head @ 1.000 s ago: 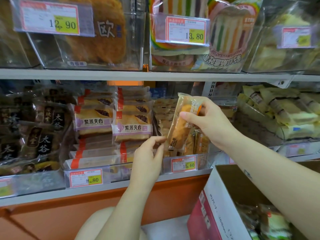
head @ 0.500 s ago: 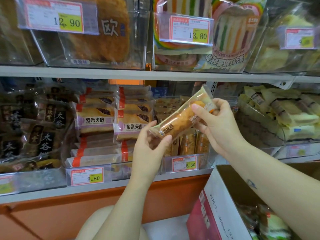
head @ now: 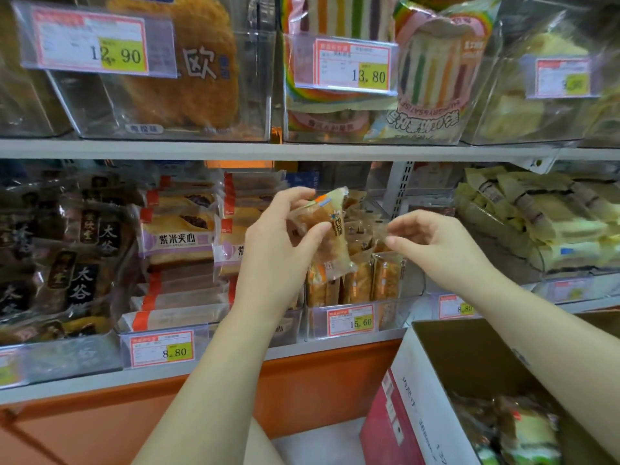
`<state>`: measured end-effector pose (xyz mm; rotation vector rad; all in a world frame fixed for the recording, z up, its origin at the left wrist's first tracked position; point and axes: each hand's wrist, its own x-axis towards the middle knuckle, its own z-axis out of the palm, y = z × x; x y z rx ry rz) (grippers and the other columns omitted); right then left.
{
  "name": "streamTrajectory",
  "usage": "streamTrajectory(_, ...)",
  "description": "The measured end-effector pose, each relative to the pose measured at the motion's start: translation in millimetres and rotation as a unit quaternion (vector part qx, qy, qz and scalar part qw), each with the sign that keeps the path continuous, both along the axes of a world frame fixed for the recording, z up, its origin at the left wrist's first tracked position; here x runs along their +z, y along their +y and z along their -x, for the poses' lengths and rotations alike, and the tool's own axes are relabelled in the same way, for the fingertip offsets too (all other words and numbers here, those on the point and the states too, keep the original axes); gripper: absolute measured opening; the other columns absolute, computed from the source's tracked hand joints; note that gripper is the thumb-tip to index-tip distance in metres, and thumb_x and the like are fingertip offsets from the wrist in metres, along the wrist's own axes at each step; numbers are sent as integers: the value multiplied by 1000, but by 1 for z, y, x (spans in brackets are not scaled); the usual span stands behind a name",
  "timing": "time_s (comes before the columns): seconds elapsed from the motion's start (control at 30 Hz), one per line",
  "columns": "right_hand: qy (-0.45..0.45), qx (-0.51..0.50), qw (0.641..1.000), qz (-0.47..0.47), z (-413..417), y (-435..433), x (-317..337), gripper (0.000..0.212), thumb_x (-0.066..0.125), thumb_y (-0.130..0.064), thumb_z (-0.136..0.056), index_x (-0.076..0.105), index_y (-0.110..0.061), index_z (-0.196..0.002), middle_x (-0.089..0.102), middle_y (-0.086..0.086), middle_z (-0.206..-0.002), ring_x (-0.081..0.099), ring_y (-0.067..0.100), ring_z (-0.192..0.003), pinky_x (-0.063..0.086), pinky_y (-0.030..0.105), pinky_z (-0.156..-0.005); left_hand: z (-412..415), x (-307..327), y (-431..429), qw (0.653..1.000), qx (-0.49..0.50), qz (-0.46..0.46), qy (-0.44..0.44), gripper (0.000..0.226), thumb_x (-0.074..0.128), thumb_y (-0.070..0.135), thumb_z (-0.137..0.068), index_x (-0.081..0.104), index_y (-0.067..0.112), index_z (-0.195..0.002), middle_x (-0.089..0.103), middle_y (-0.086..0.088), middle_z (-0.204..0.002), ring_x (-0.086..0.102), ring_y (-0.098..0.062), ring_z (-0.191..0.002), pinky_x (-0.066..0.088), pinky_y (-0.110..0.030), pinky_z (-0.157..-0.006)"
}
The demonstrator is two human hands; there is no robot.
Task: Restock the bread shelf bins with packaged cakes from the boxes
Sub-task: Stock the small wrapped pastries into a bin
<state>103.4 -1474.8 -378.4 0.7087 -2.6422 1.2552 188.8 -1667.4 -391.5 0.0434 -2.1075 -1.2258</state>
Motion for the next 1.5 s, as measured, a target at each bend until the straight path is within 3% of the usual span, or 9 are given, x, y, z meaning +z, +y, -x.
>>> streamTrajectory(0.13, -23, -7, 999, -41, 8, 5, -17, 17, 68, -17, -86, 63, -27, -99, 65, -12, -91, 60, 0, -84, 50, 16, -73, 8, -10, 0, 990, 1, 107, -94, 34, 62, 29, -90, 54, 34, -122, 59, 16, -118, 52, -1, -107, 39, -11, -85)
streamTrajectory(0.23, -21, -4, 992, -126, 10, 6, -32, 29, 66, -17, -87, 61, -26, -114, 63, -13, -103, 57, -1, -89, 46, 12, -72, 12, -25, 4, 979, 15, 160, -125, 33, 59, 33, -92, 53, 34, -124, 60, 13, -119, 53, -5, -107, 40, -21, -86)
streamTrajectory(0.47, 66, 8, 968, -240, 10, 7, -57, 54, 64, -24, -88, 45, -28, -138, 46, -8, -138, 42, 11, -127, 41, 30, -103, 22, -55, 0, 922, 108, 331, -171, 32, 58, 44, -90, 55, 35, -121, 61, 6, -119, 47, -22, -121, 35, -42, -98)
streamTrajectory(0.7, 147, 72, 931, -325, 21, -15, -60, 62, 53, -20, -94, 26, -32, -148, 26, -8, -153, 48, 17, -125, 48, 34, -96, 28, -74, 13, 883, 147, 423, -139, 42, 87, 38, -58, 71, 28, -96, 66, -1, -93, 60, -32, -93, 49, -45, -74)
streamTrajectory(0.93, 212, 2, 894, -395, 26, -24, -61, 47, 60, -32, -89, 45, -23, -133, 45, -1, -134, 59, 22, -103, 45, 31, -80, 33, -80, 16, 882, 147, 435, -106, 61, 83, 43, -60, 65, 25, -116, 66, -1, -111, 58, -31, -112, 41, -61, -93)
streamTrajectory(1.07, 215, -28, 885, -412, 28, -34, -56, 35, 62, -26, -88, 54, -18, -121, 48, 1, -130, 62, 26, -96, 38, 31, -67, 37, -82, 16, 883, 145, 437, -91, 60, 87, 39, -58, 67, 29, -114, 65, 3, -96, 63, -27, -99, 39, -65, -94)
streamTrajectory(1.27, 239, -30, 874, -421, 37, -42, -48, 25, 61, -17, -88, 57, -20, -111, 66, 0, -104, 64, 25, -94, 45, 34, -72, 32, -82, 11, 888, 164, 426, -61, 51, 85, 34, -62, 68, 30, -110, 63, 3, -90, 62, -27, -92, 34, -66, -97)
streamTrajectory(1.4, 324, -49, 858, -396, 39, -42, -58, 24, 80, -11, -59, 68, -16, -79, 70, 1, -73, 67, 24, -72, 47, 33, -74, 32, -82, 11, 882, 172, 433, -72, 54, 88, 35, -57, 70, 30, -108, 65, 1, -90, 61, -31, -96, 35, -69, -95)
streamTrajectory(1.5, 325, -38, 861, -388, 44, -42, -73, 28, 81, -13, -62, 68, -15, -87, 72, 3, -81, 69, 23, -76, 47, 37, -82, 31, -84, 12, 881, 167, 436, -82, 58, 88, 38, -55, 69, 32, -109, 66, 1, -93, 60, -31, -100, 35, -68, -96)
